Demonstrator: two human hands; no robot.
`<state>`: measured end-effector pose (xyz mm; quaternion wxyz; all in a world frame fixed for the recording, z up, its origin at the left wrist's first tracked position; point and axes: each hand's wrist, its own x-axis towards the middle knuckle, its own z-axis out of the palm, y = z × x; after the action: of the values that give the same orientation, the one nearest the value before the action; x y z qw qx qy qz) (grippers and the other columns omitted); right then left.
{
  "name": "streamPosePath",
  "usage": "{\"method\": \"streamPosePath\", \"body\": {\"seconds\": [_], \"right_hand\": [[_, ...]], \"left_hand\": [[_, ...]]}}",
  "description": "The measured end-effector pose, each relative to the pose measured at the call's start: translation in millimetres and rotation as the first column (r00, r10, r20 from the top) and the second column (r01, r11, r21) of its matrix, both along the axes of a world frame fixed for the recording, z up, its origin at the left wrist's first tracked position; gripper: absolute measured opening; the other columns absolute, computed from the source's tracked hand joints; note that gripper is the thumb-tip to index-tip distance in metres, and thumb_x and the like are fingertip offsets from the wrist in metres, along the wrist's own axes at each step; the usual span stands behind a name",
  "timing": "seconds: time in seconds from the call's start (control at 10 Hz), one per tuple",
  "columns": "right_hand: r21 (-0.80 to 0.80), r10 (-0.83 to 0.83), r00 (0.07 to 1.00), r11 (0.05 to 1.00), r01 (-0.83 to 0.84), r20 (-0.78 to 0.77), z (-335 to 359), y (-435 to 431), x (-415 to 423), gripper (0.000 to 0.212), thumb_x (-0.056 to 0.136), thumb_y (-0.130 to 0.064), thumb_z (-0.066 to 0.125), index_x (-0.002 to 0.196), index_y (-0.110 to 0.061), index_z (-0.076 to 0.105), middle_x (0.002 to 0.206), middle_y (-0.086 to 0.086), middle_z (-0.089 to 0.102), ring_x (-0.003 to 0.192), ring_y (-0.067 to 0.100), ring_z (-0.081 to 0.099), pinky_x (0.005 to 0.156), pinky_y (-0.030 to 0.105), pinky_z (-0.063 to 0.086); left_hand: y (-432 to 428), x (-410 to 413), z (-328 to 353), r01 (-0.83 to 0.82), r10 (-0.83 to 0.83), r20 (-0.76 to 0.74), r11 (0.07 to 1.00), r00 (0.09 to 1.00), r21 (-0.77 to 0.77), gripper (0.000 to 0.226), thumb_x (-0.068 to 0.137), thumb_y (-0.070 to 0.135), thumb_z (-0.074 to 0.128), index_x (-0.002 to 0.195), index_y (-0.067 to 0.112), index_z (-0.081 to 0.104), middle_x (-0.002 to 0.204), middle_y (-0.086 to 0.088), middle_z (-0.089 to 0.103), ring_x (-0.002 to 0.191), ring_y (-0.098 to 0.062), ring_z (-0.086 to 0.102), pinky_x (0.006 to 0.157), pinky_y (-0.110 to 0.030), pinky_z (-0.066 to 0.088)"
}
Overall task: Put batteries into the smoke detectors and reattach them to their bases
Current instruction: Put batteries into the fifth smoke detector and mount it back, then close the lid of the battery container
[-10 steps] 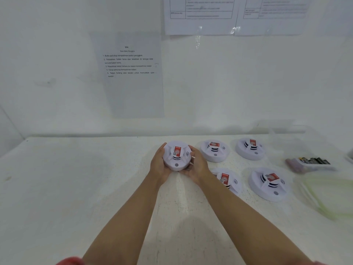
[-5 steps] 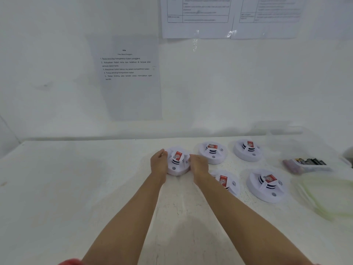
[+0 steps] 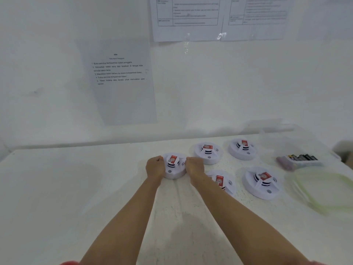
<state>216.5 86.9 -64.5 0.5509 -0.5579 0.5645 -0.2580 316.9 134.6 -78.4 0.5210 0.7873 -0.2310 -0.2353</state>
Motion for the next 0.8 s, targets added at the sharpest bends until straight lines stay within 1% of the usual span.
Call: {"method": "streamPosePath", "body": {"seconds": [0.1,0.2,0.3,0.4,0.5,0.6,0.7,0.8], "right_hand": [[-0.034,0.022,0.996,0.999,-0.025,-0.083,0,-1,-2,0.033,0.091,0.004,0.034,0.061,-0.007,0.040,0.065,0.002,0.039,0.055,0.008,0.029,0.047,0.018,0.024],[-0.061,0.039,0.994,0.997,-0.045,-0.106,20,0,-9,0.025,0.094,0.004,0.033,0.089,0.005,0.058,0.095,0.015,0.055,0.066,0.014,0.044,0.044,0.012,0.031],[-0.162,0.096,0.989,0.980,-0.114,-0.115,38,-5,-25,0.029,0.094,0.002,0.036,0.116,0.006,0.055,0.129,0.020,0.053,0.116,0.029,0.053,0.062,0.014,0.037],[-0.053,-0.062,0.974,0.996,0.076,0.218,60,-11,-57,0.036,0.094,-0.006,0.039,0.127,0.005,0.050,0.112,0.015,0.060,0.108,0.031,0.057,0.062,0.019,0.039],[-0.054,-0.082,0.958,0.993,0.101,0.275,76,-26,-99,0.032,0.092,-0.005,0.044,0.122,0.003,0.052,0.078,0.002,0.049,0.072,0.016,0.052,0.060,0.019,0.044],[-0.040,-0.125,0.944,0.989,0.143,0.304,84,-36,-154,0.037,0.090,-0.003,0.047,0.126,0.008,0.047,0.082,0.005,0.050,0.073,0.017,0.052,0.067,0.025,0.048],[-0.013,-0.167,0.930,0.983,0.181,0.326,82,-55,-213,0.014,0.090,0.001,0.049,0.095,0.009,0.059,0.075,0.010,0.053,0.065,0.018,0.051,0.085,0.035,0.052],[-0.013,-0.158,0.937,0.985,0.171,0.313,79,-75,-277,0.018,0.089,-0.001,0.050,0.073,-0.003,0.055,0.067,0.009,0.051,0.051,0.016,0.049,0.057,0.022,0.047]], "left_hand": [[-1,-3,10,-0.012,0.010,-0.068,1.000,0.998,-0.024,0.033,0.096,0.008,0.034,0.110,0.001,0.063,0.119,-0.018,0.059,0.108,-0.019,0.060,0.089,-0.023,0.043],[-4,-10,18,-0.060,0.055,-0.096,0.997,0.994,-0.057,0.029,0.093,0.004,0.034,0.086,-0.007,0.060,0.100,-0.031,0.052,0.082,-0.022,0.066,0.049,-0.006,0.042],[-10,-29,35,-0.119,0.113,-0.061,0.988,0.992,-0.098,0.037,0.092,0.006,0.035,0.118,-0.011,0.054,0.126,-0.029,0.052,0.116,-0.040,0.051,0.093,-0.035,0.046],[-18,-69,60,-0.098,0.100,0.001,0.974,0.995,-0.204,0.035,0.095,0.009,0.037,0.118,-0.003,0.061,0.128,-0.017,0.059,0.121,-0.032,0.050,0.098,-0.031,0.035],[-29,-115,77,-0.017,0.002,-0.051,0.960,0.999,-0.280,0.031,0.096,0.011,0.041,0.075,0.019,0.062,0.082,0.002,0.061,0.094,-0.024,0.051,0.069,-0.014,0.039],[-46,-170,79,0.029,-0.050,-0.067,0.961,0.997,-0.274,0.034,0.095,0.012,0.041,0.063,0.019,0.046,0.067,0.006,0.045,0.083,-0.020,0.044,0.065,-0.025,0.035],[-62,-220,71,0.072,-0.082,-0.030,0.963,0.996,-0.260,0.026,0.095,0.009,0.042,0.071,0.010,0.053,0.067,0.007,0.047,0.083,-0.021,0.046,0.067,-0.026,0.033],[-81,-272,58,0.072,-0.075,-0.003,0.959,0.997,-0.273,0.025,0.094,0.012,0.043,0.089,0.003,0.067,0.091,-0.010,0.065,0.091,-0.027,0.057,0.074,-0.029,0.042]]}}
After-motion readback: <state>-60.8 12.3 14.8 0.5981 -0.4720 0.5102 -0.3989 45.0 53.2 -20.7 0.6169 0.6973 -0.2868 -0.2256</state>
